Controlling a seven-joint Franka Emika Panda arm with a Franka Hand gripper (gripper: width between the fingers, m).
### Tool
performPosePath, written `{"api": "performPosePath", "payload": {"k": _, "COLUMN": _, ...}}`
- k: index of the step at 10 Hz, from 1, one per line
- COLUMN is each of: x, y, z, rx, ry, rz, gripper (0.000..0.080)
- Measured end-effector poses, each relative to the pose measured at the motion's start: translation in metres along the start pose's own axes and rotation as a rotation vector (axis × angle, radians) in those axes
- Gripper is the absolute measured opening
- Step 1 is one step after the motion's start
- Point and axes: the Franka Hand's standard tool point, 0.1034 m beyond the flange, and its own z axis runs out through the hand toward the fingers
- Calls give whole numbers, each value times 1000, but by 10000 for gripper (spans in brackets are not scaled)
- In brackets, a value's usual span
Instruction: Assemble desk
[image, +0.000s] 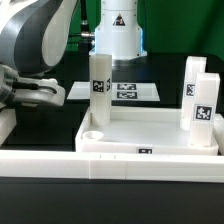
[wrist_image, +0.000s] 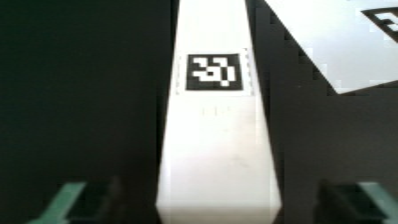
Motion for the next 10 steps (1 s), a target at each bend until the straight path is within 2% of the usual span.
{"api": "performPosePath", "payload": {"k": 1, "x": 0, "y": -1, "z": 0, "rx": 0, "ry": 0, "rz": 0, "gripper": 316}}
{"api": "performPosePath", "payload": {"k": 5, "x": -1, "y": 2, "z": -4, "rx": -6, "ry": 6, "rz": -15, "gripper": 287}}
{"api": "performPosePath", "payload": {"k": 6, "x": -5, "y": 7, "z": -13, "rx": -54, "ry": 5, "rz": -58, "gripper": 287}}
{"api": "performPosePath", "payload": {"k": 7, "x": -10, "y": 3, "z": -23, "rx": -60, "ry": 16, "rz": -71, "gripper": 287}}
{"api": "performPosePath", "payload": {"k": 9, "x": -39, "y": -16, "z": -48, "rx": -38, "ry": 13, "rz": -72, "gripper": 287}}
{"api": "performPosePath", "payload": {"k": 10, "x": -48, "y": -23, "z": -57, "rx": -32, "ry": 17, "rz": -51, "gripper": 287}}
